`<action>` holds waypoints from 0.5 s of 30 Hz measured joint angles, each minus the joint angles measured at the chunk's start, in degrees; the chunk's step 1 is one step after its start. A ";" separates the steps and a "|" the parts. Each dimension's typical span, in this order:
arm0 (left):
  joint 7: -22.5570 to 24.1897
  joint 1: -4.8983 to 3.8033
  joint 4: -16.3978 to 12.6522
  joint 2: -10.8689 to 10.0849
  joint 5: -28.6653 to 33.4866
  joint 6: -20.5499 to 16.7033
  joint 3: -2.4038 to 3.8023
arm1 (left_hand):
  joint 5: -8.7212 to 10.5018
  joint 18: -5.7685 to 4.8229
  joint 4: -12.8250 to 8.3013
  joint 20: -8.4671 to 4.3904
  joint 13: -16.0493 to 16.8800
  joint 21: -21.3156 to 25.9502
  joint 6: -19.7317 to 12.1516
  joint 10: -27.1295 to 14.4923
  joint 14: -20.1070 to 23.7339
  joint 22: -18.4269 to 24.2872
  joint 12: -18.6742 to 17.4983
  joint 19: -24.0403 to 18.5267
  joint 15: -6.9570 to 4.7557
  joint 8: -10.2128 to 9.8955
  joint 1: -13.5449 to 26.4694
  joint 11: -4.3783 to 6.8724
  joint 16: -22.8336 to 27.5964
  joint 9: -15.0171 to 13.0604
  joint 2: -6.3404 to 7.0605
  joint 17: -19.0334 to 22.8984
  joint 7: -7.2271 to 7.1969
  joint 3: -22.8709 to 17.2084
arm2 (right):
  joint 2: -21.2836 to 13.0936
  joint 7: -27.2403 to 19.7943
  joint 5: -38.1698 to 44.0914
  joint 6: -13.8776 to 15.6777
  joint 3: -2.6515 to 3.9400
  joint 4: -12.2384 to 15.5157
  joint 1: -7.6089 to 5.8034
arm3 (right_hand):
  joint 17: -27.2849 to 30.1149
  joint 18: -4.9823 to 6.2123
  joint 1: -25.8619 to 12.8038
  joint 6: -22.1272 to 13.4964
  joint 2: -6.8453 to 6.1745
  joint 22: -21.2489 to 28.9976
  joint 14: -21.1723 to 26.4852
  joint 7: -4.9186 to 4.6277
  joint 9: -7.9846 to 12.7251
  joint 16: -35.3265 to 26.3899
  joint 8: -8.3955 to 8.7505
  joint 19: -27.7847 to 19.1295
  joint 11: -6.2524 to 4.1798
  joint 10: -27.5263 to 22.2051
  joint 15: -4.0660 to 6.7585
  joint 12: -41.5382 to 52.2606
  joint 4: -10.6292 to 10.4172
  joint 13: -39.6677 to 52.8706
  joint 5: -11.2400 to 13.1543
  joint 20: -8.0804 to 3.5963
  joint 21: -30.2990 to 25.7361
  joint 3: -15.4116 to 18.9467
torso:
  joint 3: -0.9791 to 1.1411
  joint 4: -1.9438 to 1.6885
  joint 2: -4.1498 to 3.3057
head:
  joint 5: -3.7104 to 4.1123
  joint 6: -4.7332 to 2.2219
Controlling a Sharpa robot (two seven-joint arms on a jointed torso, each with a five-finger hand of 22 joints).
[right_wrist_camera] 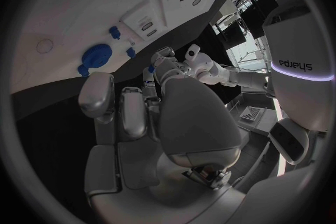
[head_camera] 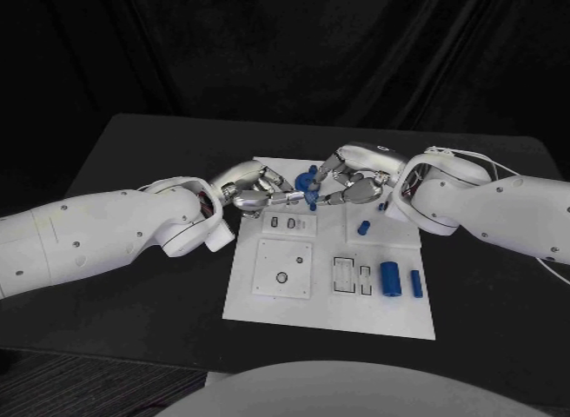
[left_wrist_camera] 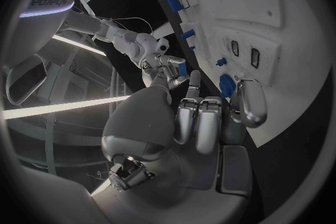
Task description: Assemble the parts on the task board
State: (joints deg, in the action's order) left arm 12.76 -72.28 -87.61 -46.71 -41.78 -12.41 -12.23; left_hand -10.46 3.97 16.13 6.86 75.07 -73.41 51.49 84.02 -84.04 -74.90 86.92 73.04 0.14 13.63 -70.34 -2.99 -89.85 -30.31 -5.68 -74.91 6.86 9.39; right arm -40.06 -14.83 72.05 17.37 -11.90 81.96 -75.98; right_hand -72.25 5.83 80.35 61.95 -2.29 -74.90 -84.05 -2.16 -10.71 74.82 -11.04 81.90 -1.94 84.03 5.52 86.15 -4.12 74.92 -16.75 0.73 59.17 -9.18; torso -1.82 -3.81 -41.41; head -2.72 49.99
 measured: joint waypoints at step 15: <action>-0.29 0.25 1.30 1.56 0.13 1.91 0.00 | -1.97 0.91 -0.01 0.02 -0.01 0.74 0.00 -0.12 0.00 0.00 -0.66 -0.67 -0.01 -0.55 -1.75 -0.13 0.00 0.86 -0.54 0.00 0.00 0.31 | 0.10 -0.07 -0.15 0.17 0.00 0.33 0.00 | -0.07 0.00 -0.04 0.01 -0.06 -0.05 0.00 -0.01 0.00 0.00 0.00 0.21 0.00 0.00 0.00 0.00 0.00 0.00 0.22 0.21 0.00 0.01 | 0.11 0.12 0.05 | 0.15 0.00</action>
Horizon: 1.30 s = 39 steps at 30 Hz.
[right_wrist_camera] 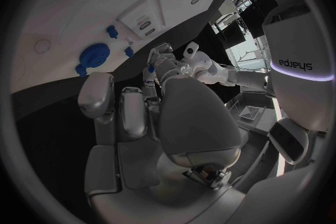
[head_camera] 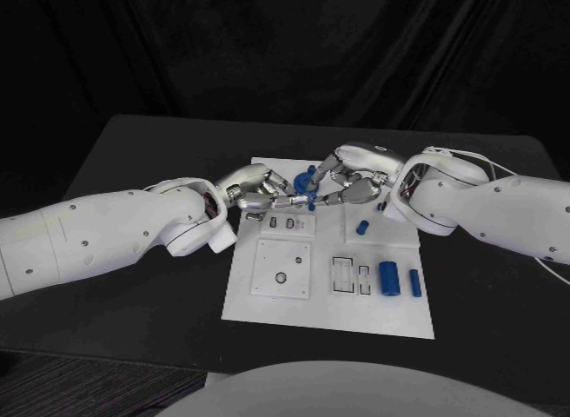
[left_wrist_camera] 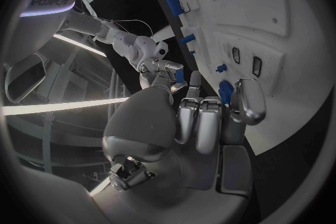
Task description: Assemble the parts on the task board
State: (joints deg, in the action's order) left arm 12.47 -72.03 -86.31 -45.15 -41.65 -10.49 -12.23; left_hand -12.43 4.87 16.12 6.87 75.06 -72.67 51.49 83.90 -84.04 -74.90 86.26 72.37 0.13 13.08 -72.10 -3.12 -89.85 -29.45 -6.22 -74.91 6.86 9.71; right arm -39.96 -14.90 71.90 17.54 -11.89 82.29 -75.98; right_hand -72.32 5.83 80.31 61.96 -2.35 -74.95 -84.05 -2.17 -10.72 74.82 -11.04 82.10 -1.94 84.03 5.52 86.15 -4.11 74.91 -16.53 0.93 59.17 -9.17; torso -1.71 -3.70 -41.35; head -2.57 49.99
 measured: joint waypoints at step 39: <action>1.61 0.19 1.94 1.80 0.08 1.24 0.01 | -12.21 -0.04 -0.57 -0.14 0.15 1.04 1.67 -0.51 -0.04 0.00 0.01 -0.26 0.21 -0.22 -8.58 0.35 0.00 2.09 -0.90 0.00 -0.84 -2.97 | 0.77 0.16 -0.07 -0.38 0.00 -0.01 0.00 | -0.06 0.00 0.57 0.18 0.05 0.02 0.00 -0.18 0.00 0.00 0.00 0.00 0.00 0.00 0.00 0.00 0.08 -0.01 0.46 0.00 0.00 0.10 | -0.19 -0.34 -0.13 | 0.30 0.00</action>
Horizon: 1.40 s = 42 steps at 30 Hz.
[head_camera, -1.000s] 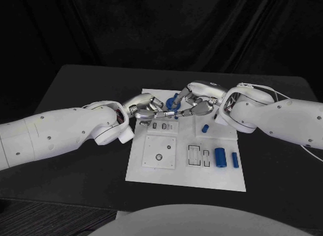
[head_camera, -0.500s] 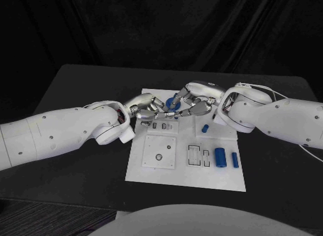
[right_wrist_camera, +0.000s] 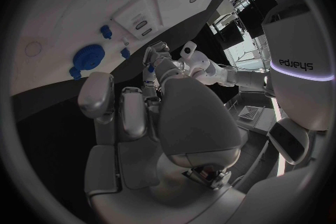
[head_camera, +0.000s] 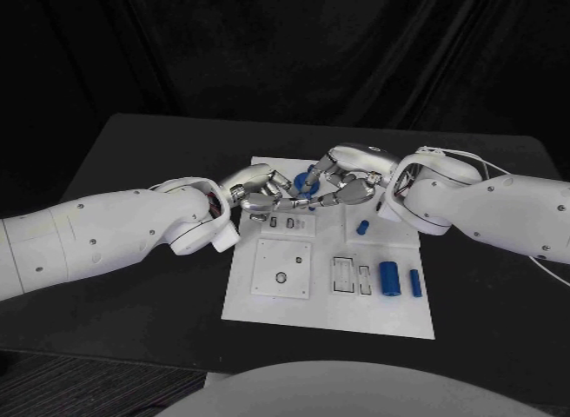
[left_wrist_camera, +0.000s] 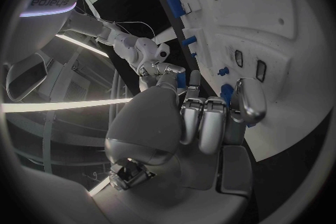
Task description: Assemble the parts on the task board
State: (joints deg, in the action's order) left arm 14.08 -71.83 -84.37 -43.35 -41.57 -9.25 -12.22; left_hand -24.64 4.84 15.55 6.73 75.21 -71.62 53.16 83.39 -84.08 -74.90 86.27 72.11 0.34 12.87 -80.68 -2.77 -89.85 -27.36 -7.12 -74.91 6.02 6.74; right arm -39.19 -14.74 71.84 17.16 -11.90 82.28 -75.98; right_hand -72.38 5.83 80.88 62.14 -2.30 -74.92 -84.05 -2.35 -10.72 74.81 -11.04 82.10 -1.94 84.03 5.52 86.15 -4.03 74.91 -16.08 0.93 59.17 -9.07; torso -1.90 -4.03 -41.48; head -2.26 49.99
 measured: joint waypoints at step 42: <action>0.74 0.26 0.68 0.66 0.02 1.11 0.00 | -3.54 -0.01 2.01 -0.62 -0.04 1.61 -1.09 -0.50 -0.07 0.00 -0.87 -0.20 -0.54 6.54 -1.40 0.31 0.00 -3.62 1.35 0.00 0.21 -16.85 | -0.01 0.98 0.97 -0.92 0.01 0.16 0.00 | 0.70 0.00 -0.15 0.00 -0.06 0.02 0.00 -0.01 0.00 0.00 0.41 -0.21 0.42 0.00 -0.41 0.00 0.47 0.00 -0.11 0.21 -1.38 -0.50 | 0.05 0.01 -0.09 | -0.10 0.00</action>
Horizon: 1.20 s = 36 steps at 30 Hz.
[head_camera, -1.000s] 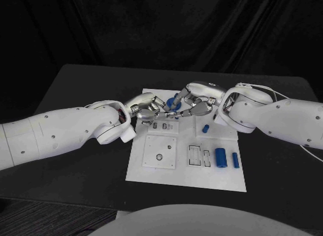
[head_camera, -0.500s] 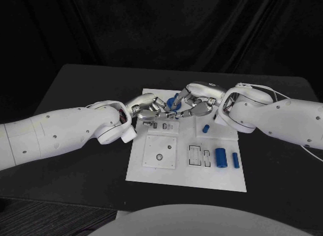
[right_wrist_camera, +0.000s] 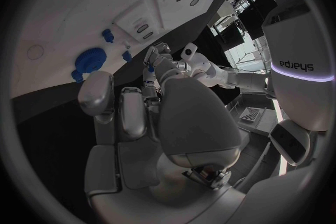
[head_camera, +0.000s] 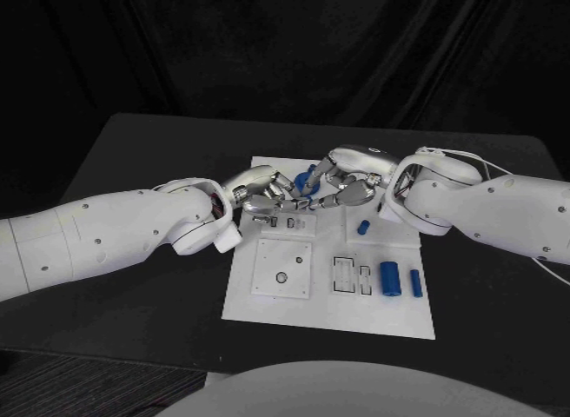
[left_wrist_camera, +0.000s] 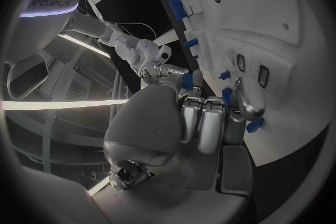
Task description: Assemble the parts on the task board
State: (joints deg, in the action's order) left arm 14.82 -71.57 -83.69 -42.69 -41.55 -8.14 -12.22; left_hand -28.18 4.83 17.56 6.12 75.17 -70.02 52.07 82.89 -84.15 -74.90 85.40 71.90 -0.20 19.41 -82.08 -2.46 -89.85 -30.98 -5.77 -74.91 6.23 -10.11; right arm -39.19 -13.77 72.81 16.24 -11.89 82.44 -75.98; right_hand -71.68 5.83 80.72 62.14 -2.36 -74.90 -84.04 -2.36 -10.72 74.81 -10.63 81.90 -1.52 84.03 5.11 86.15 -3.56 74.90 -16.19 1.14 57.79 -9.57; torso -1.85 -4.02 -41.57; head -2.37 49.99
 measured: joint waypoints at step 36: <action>-1.42 0.09 -0.43 -1.79 0.02 -0.89 0.00 | -5.72 0.00 1.38 -0.57 -0.17 -0.32 -0.68 0.75 0.21 0.00 0.47 1.05 -0.21 4.43 -1.37 0.69 0.00 -2.10 2.07 0.00 0.13 -1.39 | -3.95 2.66 4.01 -2.89 -0.01 2.99 0.00 | 2.65 0.00 -0.61 -6.07 -0.58 -0.03 0.00 -2.55 -6.93 -2.66 4.26 -1.34 0.63 -0.20 -0.42 -0.99 -0.71 0.01 4.97 0.92 -5.56 -0.08 | 0.01 -0.02 -0.02 | 0.13 0.00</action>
State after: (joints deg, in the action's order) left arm 13.40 -71.48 -84.12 -44.48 -41.54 -9.02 -12.21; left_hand -33.89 4.83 18.94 5.54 75.00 -70.34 51.39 83.64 -83.94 -74.90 85.87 72.95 -0.41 23.84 -83.45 -1.77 -89.85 -33.08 -3.70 -74.91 6.36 -11.49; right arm -43.14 -11.11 76.82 13.34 -11.90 85.43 -75.98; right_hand -69.03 5.83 80.12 56.07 -2.93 -74.94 -84.04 -4.92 -17.64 72.15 -6.38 80.55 -0.90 83.83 4.69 85.16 -4.27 74.91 -11.22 2.06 52.23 -9.65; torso -1.84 -4.04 -41.59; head -2.24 49.99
